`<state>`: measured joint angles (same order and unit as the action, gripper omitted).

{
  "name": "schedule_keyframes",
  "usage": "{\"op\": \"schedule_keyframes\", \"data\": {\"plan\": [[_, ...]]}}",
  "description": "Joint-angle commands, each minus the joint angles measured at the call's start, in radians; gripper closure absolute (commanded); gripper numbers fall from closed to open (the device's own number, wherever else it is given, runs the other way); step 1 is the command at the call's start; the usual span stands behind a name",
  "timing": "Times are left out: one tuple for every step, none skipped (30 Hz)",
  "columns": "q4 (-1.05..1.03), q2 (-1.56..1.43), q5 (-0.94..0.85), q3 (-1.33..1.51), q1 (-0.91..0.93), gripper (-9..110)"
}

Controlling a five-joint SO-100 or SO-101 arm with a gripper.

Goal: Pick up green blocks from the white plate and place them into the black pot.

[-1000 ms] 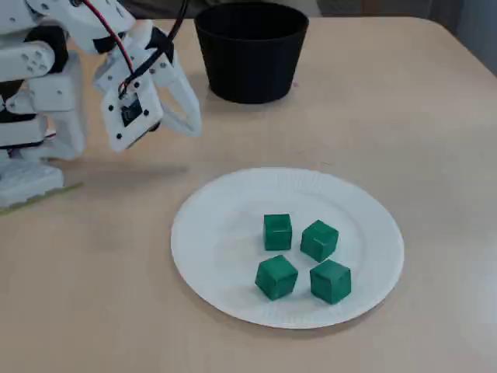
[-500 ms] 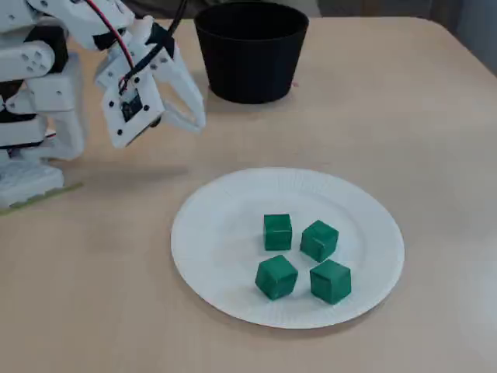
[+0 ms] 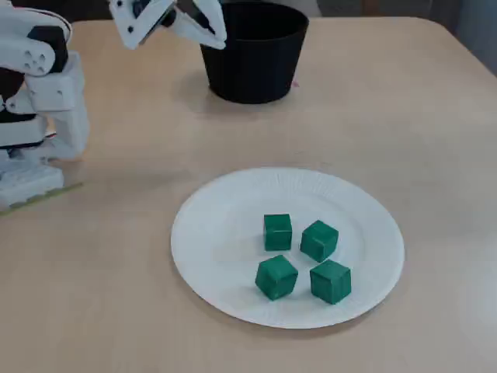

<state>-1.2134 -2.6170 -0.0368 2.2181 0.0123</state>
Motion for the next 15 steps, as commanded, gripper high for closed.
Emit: {"op": "schedule_keyframes", "data": {"plan": [[-0.064, 0.25, 0.003, -0.291, 0.043, 104], [-0.083, 0.296, 0.011, -0.336, 0.063, 104], [-0.103, 0.336, 0.026, -0.371, 0.087, 104], [-0.115, 0.367, 0.041, -0.391, 0.115, 104], [-0.124, 0.388, 0.055, -0.4, 0.147, 104], [-0.133, 0.403, 0.08, -0.405, 0.187, 104], [-0.133, 0.414, 0.098, -0.405, 0.229, 104], [-0.132, 0.428, 0.104, -0.407, 0.272, 104], [-0.133, 0.446, 0.117, -0.411, 0.316, 104], [-0.135, 0.468, 0.124, -0.413, 0.359, 104], [-0.135, 0.489, 0.129, -0.419, 0.396, 104], [-0.137, 0.512, 0.133, -0.426, 0.43, 104], [-0.141, 0.541, 0.135, -0.436, 0.459, 104], [-0.152, 0.574, 0.135, -0.451, 0.486, 104], [-0.166, 0.609, 0.135, -0.474, 0.511, 104]]}}
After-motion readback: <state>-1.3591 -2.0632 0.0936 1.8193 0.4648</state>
